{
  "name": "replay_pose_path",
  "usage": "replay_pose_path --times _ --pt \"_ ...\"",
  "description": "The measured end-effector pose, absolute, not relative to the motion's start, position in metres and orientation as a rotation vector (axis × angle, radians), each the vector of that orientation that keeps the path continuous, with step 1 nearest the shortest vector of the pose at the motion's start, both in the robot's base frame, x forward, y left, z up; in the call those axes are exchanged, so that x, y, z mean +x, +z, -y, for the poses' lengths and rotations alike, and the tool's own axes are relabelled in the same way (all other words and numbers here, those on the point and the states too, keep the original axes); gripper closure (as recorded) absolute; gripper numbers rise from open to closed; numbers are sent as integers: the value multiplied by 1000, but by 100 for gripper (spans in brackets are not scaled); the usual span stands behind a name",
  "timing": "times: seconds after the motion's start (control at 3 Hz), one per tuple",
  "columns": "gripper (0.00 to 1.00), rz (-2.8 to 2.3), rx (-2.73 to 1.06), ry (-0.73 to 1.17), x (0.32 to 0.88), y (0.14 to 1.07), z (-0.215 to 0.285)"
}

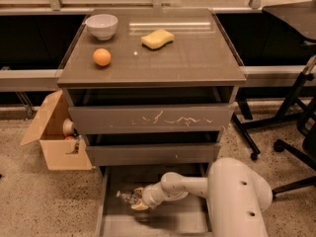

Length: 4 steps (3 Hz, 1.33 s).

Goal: Pick water bottle from bottom drawer and place on counter

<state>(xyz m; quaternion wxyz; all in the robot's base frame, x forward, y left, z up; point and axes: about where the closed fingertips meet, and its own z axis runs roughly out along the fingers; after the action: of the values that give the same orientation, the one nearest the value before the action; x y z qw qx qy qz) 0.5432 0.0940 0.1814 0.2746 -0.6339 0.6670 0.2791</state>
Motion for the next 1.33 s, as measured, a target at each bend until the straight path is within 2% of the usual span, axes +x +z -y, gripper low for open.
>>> replay_pose_path --times 0.67,1.33 --pt "100 -1723 -1720 696 534 223 -95" --pt "100 -1647 -1793 486 515 363 -90"
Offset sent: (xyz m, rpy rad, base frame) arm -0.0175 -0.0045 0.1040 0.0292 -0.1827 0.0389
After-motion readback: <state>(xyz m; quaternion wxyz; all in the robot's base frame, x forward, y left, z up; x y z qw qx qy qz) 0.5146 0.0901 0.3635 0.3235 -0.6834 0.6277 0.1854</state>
